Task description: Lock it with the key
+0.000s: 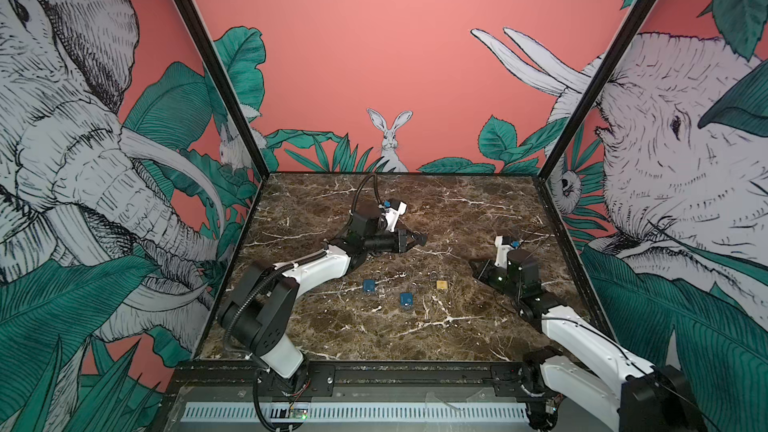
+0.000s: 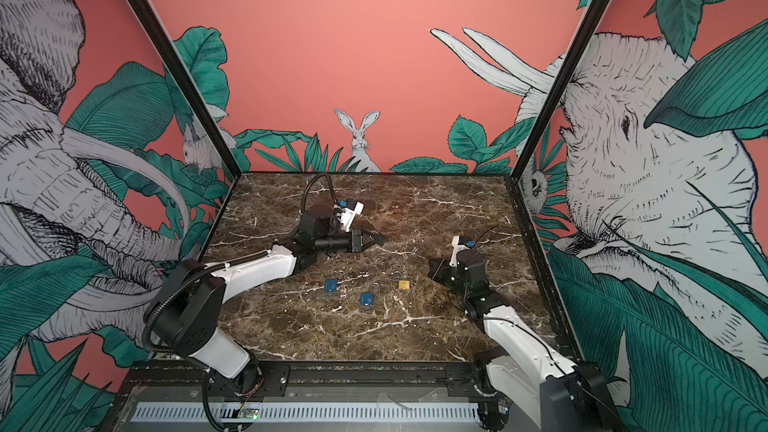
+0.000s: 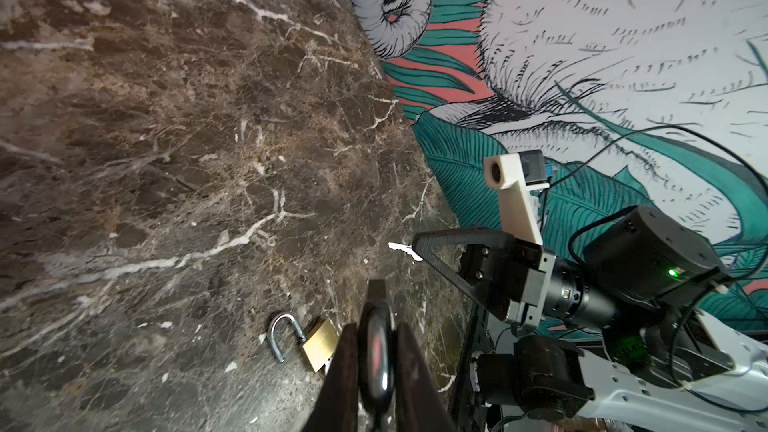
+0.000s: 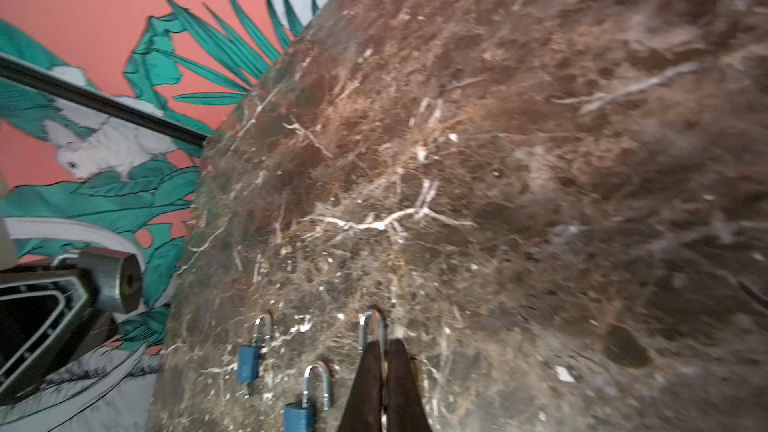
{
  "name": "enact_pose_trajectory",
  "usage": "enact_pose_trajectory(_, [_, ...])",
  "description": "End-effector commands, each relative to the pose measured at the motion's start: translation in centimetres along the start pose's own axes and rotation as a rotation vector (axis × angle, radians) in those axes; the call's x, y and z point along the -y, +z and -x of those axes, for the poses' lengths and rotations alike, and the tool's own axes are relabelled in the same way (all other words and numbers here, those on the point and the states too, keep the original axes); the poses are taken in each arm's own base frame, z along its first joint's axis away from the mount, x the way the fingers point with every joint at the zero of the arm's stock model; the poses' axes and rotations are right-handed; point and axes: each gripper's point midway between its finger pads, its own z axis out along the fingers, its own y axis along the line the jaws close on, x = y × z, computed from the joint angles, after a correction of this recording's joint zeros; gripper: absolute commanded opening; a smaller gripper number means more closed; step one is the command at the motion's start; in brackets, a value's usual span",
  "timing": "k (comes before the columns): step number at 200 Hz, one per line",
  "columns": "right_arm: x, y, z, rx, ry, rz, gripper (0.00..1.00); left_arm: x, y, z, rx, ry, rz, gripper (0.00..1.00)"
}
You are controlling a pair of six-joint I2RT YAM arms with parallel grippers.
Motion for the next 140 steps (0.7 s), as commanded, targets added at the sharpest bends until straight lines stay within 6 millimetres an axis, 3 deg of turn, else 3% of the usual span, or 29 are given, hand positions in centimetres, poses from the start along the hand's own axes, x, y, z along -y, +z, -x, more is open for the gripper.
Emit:
enact_pose_trajectory(1, [0.7, -0.1, 3.0, 0.156, 0.022, -0.042, 0.0, 1.0, 0.5, -0.2, -0.03, 0.034, -0.029, 0.0])
enact_pose_trajectory(44, [3.3, 1.9, 2.5, 0.144, 0.053, -0.1, 0.0, 2.5, 1.9, -0.5, -0.078, 0.079, -0.064, 0.0])
enact_pose_trajectory(88, [4.7, 3.6, 1.9, 0.133, 0.095, -0.082, 0.0, 3.9, 3.9, -0.8, -0.139, 0.106, -0.143, 0.0])
enact_pose_trajectory(100, [5.0, 4.0, 1.6, 0.127, 0.101, -0.088, 0.0, 5.2, 5.0, -2.1, -0.19, 0.136, -0.167, 0.0])
enact_pose_trajectory(140, [6.9, 4.5, 0.3, 0.102, 0.142, -0.131, 0.0, 5.3, 6.8, -3.0, -0.265, 0.166, -0.184, 0.0])
